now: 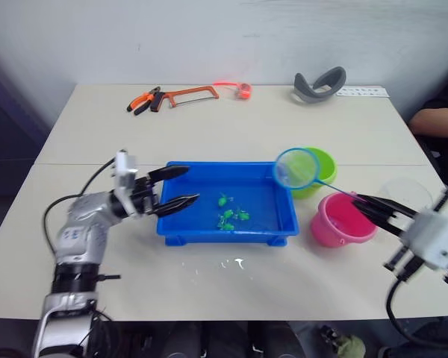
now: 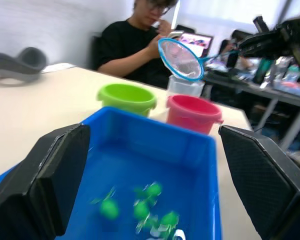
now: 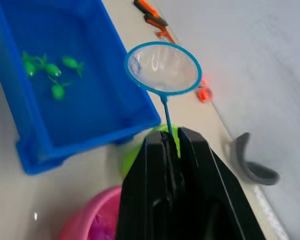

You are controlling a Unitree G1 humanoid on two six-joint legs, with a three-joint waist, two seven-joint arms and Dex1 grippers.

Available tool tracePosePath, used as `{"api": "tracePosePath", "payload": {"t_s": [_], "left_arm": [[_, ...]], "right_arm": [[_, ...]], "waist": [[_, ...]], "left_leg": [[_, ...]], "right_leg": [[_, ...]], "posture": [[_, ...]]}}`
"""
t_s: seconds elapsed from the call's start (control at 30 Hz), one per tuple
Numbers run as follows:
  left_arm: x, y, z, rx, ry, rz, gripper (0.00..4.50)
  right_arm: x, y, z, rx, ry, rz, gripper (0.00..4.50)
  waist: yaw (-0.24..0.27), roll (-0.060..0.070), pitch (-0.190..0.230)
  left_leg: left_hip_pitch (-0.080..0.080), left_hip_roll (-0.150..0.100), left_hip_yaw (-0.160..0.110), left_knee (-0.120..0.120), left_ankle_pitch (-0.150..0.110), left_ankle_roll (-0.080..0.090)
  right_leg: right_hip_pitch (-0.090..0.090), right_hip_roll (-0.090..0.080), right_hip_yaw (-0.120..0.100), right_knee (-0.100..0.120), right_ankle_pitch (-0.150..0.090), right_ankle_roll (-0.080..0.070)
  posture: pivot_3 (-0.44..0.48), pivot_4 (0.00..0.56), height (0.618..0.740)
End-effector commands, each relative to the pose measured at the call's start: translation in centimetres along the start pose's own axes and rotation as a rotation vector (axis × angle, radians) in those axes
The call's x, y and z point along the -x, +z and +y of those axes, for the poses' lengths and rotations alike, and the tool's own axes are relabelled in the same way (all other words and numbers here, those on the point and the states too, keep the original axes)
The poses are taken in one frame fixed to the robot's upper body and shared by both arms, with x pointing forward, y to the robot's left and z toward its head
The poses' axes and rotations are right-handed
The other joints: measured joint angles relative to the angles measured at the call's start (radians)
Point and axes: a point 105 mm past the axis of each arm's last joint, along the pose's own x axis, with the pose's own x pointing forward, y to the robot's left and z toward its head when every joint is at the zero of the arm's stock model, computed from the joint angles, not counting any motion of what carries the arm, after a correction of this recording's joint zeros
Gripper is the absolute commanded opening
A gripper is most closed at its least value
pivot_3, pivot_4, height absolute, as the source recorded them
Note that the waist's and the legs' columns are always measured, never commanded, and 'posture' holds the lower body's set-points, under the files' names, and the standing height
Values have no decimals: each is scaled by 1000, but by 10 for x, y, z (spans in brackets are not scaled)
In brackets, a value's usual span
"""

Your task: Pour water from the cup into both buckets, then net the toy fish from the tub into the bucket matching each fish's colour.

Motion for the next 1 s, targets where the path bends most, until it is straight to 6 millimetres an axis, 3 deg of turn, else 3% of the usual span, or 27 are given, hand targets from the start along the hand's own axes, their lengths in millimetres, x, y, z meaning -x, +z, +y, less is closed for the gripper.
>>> {"api": "tracePosePath", "payload": {"t_s": [0.03,0.13,0.3,0.6,0.67,1.0], "left_arm": [[23,14,-5,-74,51,16,4479],[41,14,-13,-76,95,56,4479],[54,6,-28,-92,86,150,4479],[51,-4,-39,-92,-9,245,4479],[48,-5,-41,-94,-40,259,4479],[38,1,-40,-92,-105,261,4479]], "right_arm": [[-21,0,9,-56,122,20,0],[-38,-9,5,9,181,70,0],[-59,-30,-1,98,236,158,0],[-80,-48,-9,349,306,215,0],[-79,-53,-1,380,369,223,0],[-81,-50,17,226,480,181,0]], "waist": [[3,0,0],[6,-1,0],[8,0,0],[4,0,1],[5,0,1],[7,0,1]], "left_leg": [[0,0,-1,0,0,0],[-2,-1,-1,2,-1,1],[-3,-6,-2,2,-1,3],[-3,-7,-1,1,-1,3],[-3,-8,0,1,-1,3],[-3,-8,-1,1,0,3]], "right_leg": [[0,0,-1,0,0,0],[0,-2,-2,-2,0,0],[0,-11,-6,-3,0,0],[-1,-10,-7,-1,0,1],[-1,-10,-7,-1,0,1],[0,-10,-8,2,0,1]], "posture": [[0,150,740],[0,150,740],[0,150,740],[0,150,740],[0,150,740],[0,150,740]]}}
